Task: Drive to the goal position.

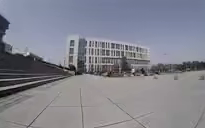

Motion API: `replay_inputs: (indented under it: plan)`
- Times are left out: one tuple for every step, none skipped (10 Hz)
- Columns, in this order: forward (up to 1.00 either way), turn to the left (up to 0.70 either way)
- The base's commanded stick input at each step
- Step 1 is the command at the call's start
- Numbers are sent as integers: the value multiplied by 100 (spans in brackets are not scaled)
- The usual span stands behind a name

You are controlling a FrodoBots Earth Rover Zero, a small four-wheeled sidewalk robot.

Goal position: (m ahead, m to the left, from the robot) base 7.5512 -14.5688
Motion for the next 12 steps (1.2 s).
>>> replay_inputs:
  plan:
    - [100,33]
    - [100,15]
    - [100,1]
    - [100,9]
    - [100,35]
    - [100,40]
    - [100,39]
    - [100,30]
    - [100,8]
    - [100,0]
    - [100,0]
    - [50,0]
